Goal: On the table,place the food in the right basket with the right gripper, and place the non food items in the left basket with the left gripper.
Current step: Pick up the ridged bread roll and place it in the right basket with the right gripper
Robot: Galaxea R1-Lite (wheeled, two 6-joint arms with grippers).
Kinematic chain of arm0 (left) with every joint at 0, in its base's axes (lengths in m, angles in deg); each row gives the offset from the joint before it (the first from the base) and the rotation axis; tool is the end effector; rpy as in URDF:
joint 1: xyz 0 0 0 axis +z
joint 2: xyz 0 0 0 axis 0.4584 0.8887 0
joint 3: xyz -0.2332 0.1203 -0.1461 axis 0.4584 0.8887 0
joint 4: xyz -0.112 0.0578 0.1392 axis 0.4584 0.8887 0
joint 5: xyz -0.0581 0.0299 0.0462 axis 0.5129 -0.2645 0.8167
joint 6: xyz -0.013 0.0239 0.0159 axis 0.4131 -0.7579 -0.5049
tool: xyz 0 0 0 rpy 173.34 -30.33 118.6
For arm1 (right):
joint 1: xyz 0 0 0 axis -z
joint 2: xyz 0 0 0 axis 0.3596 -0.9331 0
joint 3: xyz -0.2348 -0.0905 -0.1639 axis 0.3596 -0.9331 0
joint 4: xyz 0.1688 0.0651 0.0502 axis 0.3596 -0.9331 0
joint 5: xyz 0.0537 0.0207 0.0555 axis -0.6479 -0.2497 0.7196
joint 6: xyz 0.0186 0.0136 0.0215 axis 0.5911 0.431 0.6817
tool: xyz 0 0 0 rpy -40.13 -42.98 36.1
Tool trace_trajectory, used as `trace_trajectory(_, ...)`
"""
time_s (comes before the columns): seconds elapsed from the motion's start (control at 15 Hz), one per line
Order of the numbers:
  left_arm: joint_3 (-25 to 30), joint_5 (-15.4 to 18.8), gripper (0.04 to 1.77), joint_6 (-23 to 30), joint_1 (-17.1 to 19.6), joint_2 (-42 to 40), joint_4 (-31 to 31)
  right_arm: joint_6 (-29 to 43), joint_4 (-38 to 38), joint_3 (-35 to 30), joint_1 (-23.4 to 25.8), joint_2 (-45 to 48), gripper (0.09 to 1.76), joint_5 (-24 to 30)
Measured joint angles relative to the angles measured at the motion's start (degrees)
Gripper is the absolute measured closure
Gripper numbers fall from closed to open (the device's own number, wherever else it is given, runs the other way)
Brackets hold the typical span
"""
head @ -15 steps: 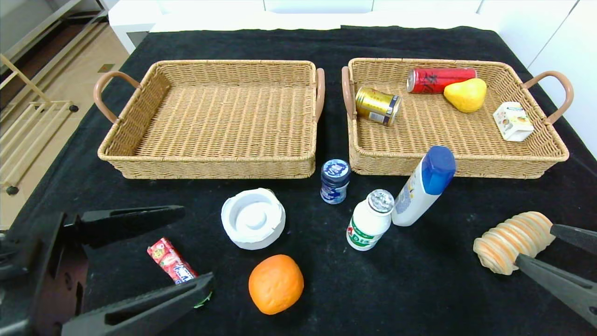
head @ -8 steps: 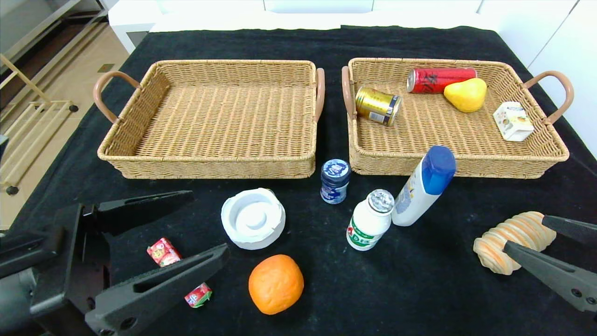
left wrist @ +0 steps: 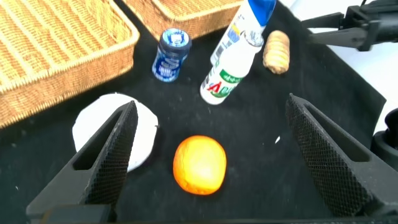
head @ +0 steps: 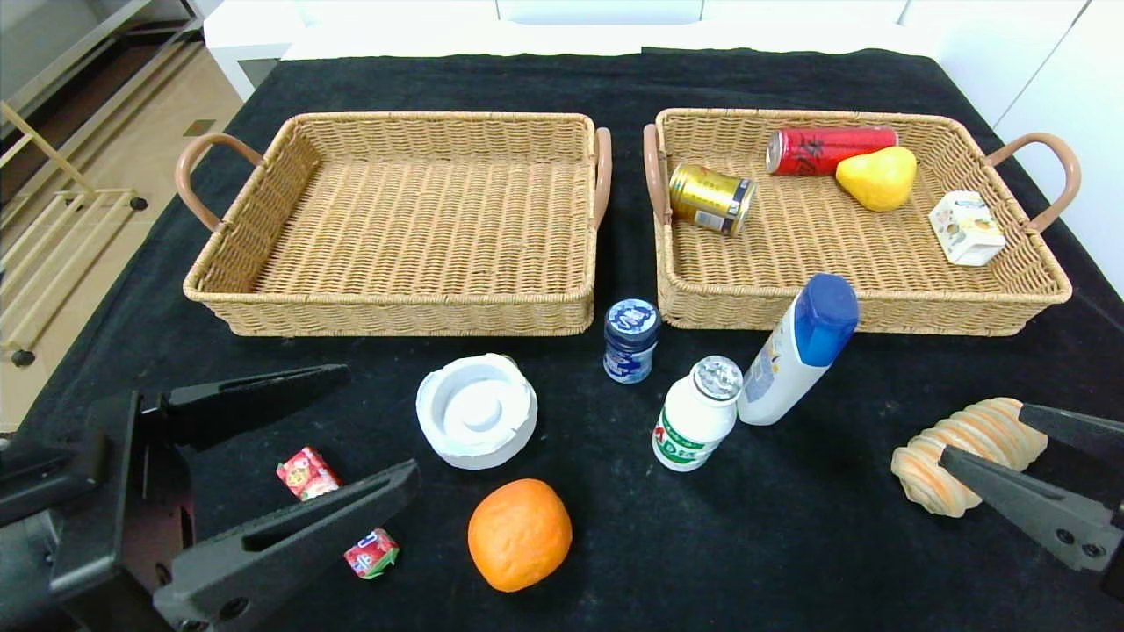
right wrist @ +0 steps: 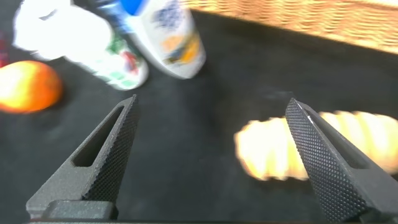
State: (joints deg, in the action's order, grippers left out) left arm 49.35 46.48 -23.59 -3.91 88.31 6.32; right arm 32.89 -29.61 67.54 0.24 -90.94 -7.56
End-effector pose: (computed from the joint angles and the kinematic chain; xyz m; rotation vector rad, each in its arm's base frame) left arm 0.1176 -0.0823 0.2414 -0.0336 0.0008 -0.8505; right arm 0.1267 0.0503 0.2110 0.0296 0.1685 0.4172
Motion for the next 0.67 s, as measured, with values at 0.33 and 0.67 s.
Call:
trace_trajectory(0.33, -3.0, 0.0, 0.09, -0.1, -0.4, 0.1, 2.7, 2.6, -12.9, 7.8, 0.2, -2.1, 0.14, -14.1)
trace_trajectory(0.67, -3.5, 0.0, 0.09, -0.1, -0.5, -0.2, 2.8, 21.8, -32.7, 23.2, 0.8, -8.8, 0.14, -19.7)
